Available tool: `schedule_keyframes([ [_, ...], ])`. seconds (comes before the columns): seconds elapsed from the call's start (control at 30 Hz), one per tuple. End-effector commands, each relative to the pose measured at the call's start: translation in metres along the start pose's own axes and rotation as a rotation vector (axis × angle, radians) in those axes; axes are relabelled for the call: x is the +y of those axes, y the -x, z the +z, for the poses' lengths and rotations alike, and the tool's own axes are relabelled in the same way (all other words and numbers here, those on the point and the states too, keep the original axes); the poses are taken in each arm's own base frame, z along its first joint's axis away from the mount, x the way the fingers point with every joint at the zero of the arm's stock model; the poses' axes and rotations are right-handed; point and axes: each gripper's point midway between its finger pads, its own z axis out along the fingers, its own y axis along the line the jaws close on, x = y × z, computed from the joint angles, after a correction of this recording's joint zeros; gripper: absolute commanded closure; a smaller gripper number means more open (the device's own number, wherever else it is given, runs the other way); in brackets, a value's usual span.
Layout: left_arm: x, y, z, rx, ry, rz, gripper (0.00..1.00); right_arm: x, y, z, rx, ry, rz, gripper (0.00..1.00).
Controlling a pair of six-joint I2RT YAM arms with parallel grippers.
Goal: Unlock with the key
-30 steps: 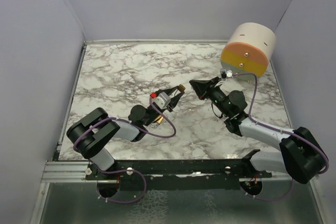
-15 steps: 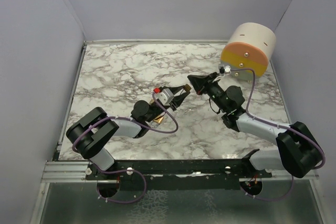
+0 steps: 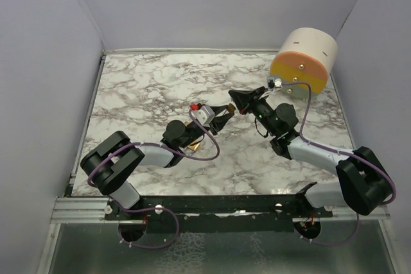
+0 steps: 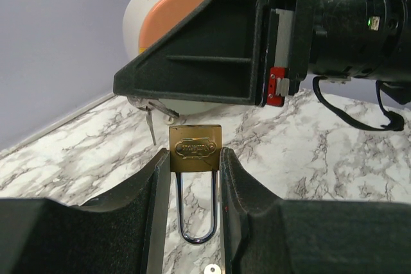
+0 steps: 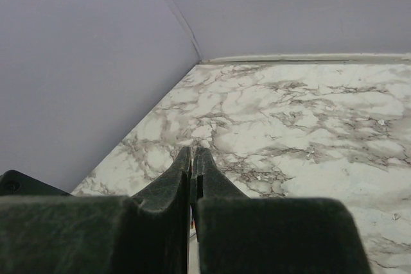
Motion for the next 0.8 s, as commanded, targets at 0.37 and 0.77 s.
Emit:
schedule_keyframes([
  [0.37,-0.021,0.009,0.022,-0.022,-0.121,-0.008,1.0,0.009,0.014,0.006,-0.048,0.029,0.021,0.99],
  [0.77,-0.015,0.009,0.024,-0.02,-0.09,0.013,1.0,0.012,0.01,0.004,-0.033,0.043,0.031,0.99],
])
